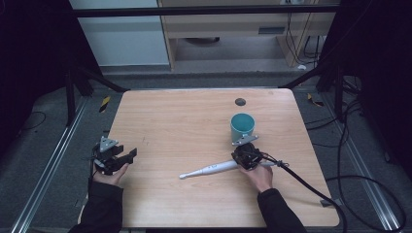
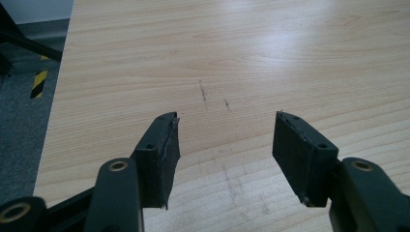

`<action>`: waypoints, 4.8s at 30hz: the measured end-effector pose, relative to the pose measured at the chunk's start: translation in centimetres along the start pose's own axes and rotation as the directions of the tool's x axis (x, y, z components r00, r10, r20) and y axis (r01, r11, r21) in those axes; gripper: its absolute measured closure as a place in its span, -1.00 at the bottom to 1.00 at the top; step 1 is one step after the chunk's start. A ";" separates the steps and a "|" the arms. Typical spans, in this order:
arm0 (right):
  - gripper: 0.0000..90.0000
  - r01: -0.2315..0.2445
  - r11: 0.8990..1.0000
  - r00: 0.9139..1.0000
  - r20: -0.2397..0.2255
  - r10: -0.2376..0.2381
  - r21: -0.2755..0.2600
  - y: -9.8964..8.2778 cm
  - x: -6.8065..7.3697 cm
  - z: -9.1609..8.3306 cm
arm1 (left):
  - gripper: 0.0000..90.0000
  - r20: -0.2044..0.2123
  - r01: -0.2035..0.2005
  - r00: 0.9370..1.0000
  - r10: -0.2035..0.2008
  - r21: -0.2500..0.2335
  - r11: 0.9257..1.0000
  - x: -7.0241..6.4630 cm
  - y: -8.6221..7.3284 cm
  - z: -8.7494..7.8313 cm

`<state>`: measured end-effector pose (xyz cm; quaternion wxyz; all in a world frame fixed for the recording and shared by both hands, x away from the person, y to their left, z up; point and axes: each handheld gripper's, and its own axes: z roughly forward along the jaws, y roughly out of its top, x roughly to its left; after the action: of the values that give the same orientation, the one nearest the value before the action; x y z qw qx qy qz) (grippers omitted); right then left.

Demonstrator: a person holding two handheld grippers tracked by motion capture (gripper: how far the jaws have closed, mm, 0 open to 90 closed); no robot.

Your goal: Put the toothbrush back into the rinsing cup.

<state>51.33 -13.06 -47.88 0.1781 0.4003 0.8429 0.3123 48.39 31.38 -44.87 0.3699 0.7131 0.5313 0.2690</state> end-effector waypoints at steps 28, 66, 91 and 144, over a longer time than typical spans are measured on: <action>1.00 0.020 0.995 0.985 -0.170 -0.037 -0.100 -3.1 3.2 -5.3 | -0.07 0.003 -0.003 1.000 0.003 -0.003 1.000 -0.2 0.0 -0.2; 1.00 0.028 0.995 0.996 -0.079 -0.036 -0.099 -2.4 1.7 -3.6 | -0.06 0.001 -0.004 1.000 0.004 0.002 1.000 -0.2 0.0 0.1; 1.00 0.001 0.999 0.996 -0.094 -0.006 -0.054 -4.7 1.4 -4.7 | -0.06 0.002 -0.007 1.000 0.007 0.001 1.000 -0.2 0.0 0.0; 0.08 0.309 0.944 0.922 -0.281 -0.267 0.117 1.9 4.9 -3.7 | -0.09 0.008 -0.005 1.000 0.005 0.009 1.000 0.2 0.1 0.3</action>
<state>47.34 -9.68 -44.11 0.0772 0.2401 0.9308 0.2645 48.71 31.50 -44.99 0.3680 0.7172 0.5292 0.2648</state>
